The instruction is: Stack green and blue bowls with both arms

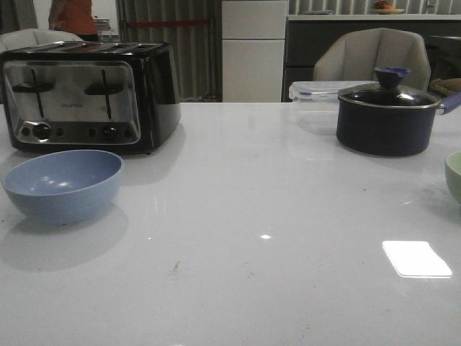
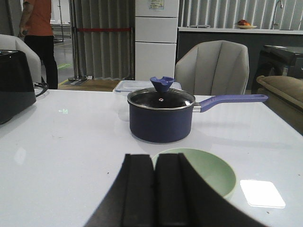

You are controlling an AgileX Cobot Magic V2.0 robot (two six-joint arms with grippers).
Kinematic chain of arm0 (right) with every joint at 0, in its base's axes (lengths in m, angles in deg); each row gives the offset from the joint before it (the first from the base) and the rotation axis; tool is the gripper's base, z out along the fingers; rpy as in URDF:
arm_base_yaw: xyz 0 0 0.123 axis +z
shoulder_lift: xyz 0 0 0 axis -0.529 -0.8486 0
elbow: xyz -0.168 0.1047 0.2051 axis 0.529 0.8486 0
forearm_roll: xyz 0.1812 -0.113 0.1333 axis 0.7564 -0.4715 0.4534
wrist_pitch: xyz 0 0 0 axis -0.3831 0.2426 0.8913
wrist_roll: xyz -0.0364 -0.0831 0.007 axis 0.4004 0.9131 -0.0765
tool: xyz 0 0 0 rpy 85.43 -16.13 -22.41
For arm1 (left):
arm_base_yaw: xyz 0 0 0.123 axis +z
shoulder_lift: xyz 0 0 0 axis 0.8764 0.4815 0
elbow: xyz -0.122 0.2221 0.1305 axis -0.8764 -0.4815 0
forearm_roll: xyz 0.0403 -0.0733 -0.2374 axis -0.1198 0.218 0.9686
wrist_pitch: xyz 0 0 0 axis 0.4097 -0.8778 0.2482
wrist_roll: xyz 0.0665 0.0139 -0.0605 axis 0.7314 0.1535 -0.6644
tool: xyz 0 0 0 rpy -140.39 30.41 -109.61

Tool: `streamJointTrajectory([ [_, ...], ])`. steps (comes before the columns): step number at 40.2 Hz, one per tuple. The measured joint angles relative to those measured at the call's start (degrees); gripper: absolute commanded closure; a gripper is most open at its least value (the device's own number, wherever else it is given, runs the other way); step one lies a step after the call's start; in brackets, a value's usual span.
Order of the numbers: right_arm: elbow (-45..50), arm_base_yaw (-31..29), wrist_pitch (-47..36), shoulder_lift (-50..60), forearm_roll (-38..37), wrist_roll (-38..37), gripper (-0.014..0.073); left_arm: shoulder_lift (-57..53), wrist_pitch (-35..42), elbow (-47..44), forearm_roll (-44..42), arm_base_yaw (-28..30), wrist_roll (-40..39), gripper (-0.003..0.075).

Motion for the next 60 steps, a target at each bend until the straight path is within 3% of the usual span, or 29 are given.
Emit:
streamJointTrajectory([
  [41, 0.0, 0.0, 0.0, 0.0, 0.0, 0.0, 0.0548, 0.0, 0.0, 0.0, 0.0, 0.0, 0.0, 0.0621],
  [50, -0.15, 0.0, 0.0, 0.0, 0.0, 0.0, 0.0548, 0.0, 4.84, 0.14, 0.0, 0.0, 0.0, 0.0621],
  [60, -11.13, 0.0, 3.91, 0.0, 0.0, 0.0, 0.0548, 0.0, 5.57, 8.76, 0.0, 0.0, 0.0, 0.0621],
])
